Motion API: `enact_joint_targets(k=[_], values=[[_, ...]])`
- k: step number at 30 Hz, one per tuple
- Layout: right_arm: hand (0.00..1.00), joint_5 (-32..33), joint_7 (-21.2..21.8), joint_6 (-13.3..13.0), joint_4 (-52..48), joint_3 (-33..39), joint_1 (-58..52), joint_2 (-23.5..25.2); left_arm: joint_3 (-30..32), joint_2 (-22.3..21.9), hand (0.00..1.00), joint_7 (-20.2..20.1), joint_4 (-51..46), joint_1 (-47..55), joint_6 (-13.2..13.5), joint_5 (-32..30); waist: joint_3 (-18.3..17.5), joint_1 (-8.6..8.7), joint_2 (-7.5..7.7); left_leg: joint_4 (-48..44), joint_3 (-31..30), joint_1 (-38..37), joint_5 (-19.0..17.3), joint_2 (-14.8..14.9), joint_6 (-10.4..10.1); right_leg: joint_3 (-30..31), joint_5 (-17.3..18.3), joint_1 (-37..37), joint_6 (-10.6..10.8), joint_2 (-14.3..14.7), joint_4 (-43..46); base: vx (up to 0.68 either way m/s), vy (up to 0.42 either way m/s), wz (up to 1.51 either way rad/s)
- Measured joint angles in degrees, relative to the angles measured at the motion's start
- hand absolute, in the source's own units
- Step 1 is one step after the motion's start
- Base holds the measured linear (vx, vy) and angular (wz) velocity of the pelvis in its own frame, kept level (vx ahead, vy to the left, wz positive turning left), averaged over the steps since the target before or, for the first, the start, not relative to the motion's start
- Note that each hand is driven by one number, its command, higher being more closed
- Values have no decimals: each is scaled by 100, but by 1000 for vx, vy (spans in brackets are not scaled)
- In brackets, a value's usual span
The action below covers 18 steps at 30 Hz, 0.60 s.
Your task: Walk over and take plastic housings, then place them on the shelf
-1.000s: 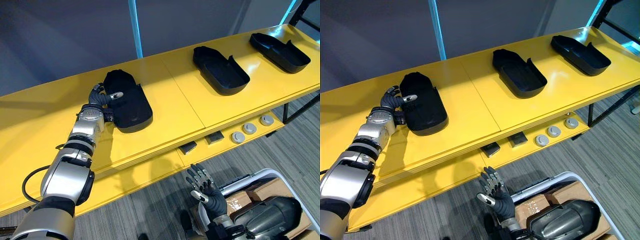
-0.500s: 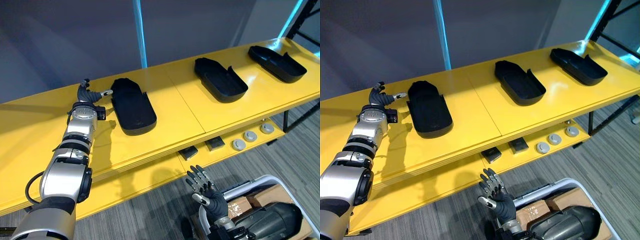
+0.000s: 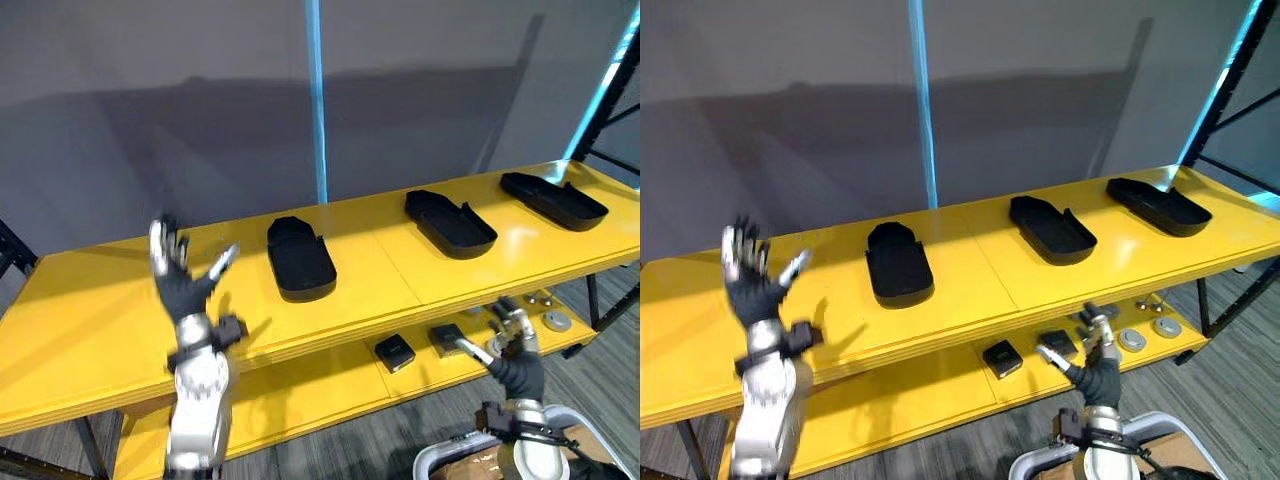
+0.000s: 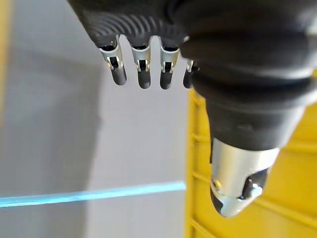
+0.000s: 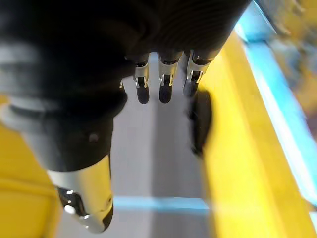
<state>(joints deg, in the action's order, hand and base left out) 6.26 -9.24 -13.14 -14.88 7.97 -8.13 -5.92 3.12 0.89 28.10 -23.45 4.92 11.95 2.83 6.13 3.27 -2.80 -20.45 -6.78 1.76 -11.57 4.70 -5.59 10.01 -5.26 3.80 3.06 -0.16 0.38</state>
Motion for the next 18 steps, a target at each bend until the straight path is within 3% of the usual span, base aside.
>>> enact_joint_targets(k=[1,3,4,5,6,7,8,9,10,11,12,13,14,15,16,17,18], values=[[0,-7,-125,-78,-91,-101,157,-9,-73,-63,0,41,-204,348,106,-76,-21,-139,-52,-498,-876,92,-363,-115,-41,473,28,235,24,248,302,-159,123,-210],[0,-4,-220,-153,-406,-224,148,-3,-160,-63,0,43,-250,418,202,-117,-47,-162,-156,-910,-1984,104,-850,-333,-90,984,135,671,121,592,870,-186,215,-174],[0,6,-230,-161,-586,-256,57,-5,-177,-63,0,41,-252,414,241,-134,-48,-122,-160,-982,-2298,90,-1093,-422,-22,1227,193,912,186,738,1168,-230,266,-161],[0,18,-211,-179,-771,-254,-79,-6,-200,-78,0,26,-249,391,258,-165,-40,-66,-166,-992,-2382,94,-1378,-473,131,1434,223,1124,231,850,1377,-334,354,-153],[0,61,-173,-189,-904,-242,-337,67,-232,-68,0,18,-216,321,258,-200,105,-31,37,-1143,-2101,120,-1429,-653,229,1787,219,1168,244,849,1384,-306,311,-144],[0,151,-128,-185,-1051,-240,-550,115,-235,-80,0,17,-219,294,263,-203,173,51,162,-1216,-1928,127,-1415,-789,275,2055,220,1138,245,815,1170,-448,483,-194],[0,269,-42,-185,-1372,-244,-797,140,-225,-84,0,6,-218,198,277,-202,178,83,253,-1251,-1658,285,-1305,-975,503,2616,282,1106,235,684,444,-351,371,-179],[0,268,-7,-190,-1443,-246,-797,141,-174,-93,0,-8,-215,120,302,-202,188,82,229,-1210,-1422,389,-1221,-950,630,2754,505,1128,194,640,212,-380,367,-213],[0,268,56,-190,-1467,-248,-745,144,-88,-89,0,-45,-185,-15,318,-202,274,71,270,-1118,-975,515,-1039,-849,757,2556,522,1337,258,624,193,-418,305,-228],[0,271,173,-190,-1426,-282,-726,184,-66,-67,0,-111,-48,-103,318,-196,245,16,419,-814,-265,631,-733,-700,745,1097,370,1624,26,480,468,-385,265,-239],[0,291,208,-190,-1358,-293,-679,197,-69,-69,0,-143,31,-106,311,-192,239,-43,436,-623,17,621,-605,-586,732,456,265,1727,-141,419,583,-374,249,-235],[0,361,236,-186,-1223,-305,-591,216,-60,-94,0,-180,122,-100,300,-186,273,-105,379,-348,371,575,-430,-366,702,-378,122,1767,-356,377,837,-195,126,-198],[0,446,258,-185,-995,-294,-490,251,-55,-142,0,-243,206,-121,300,-178,345,-115,264,-35,659,503,-203,-51,639,-881,122,1638,-364,349,1301,-175,99,-167],[0,453,259,-185,-888,-292,-469,256,-58,-155,0,-274,229,-130,300,-160,371,-116,222,76,745,467,-116,49,601,-930,154,1566,-319,313,1485,-151,8,-146],[0,456,268,-179,-612,-289,-456,292,-82,-169,0,-378,239,-136,305,-45,383,-112,202,313,980,443,54,246,516,-926,336,1226,-89,98,1803,-173,-155,-123],[0,461,268,-176,-399,-296,-421,375,-107,-170,0,-455,269,-120,311,159,371,-152,234,400,1220,492,106,373,435,-935,724,759,-69,-268,1851,-142,-161,-111],[0,461,269,-171,-359,-306,-396,392,-105,-169,0,-471,274,-108,310,187,365,-163,247,414,1279,506,119,389,411,-938,814,666,-64,-347,1819,-121,-223,-97]])
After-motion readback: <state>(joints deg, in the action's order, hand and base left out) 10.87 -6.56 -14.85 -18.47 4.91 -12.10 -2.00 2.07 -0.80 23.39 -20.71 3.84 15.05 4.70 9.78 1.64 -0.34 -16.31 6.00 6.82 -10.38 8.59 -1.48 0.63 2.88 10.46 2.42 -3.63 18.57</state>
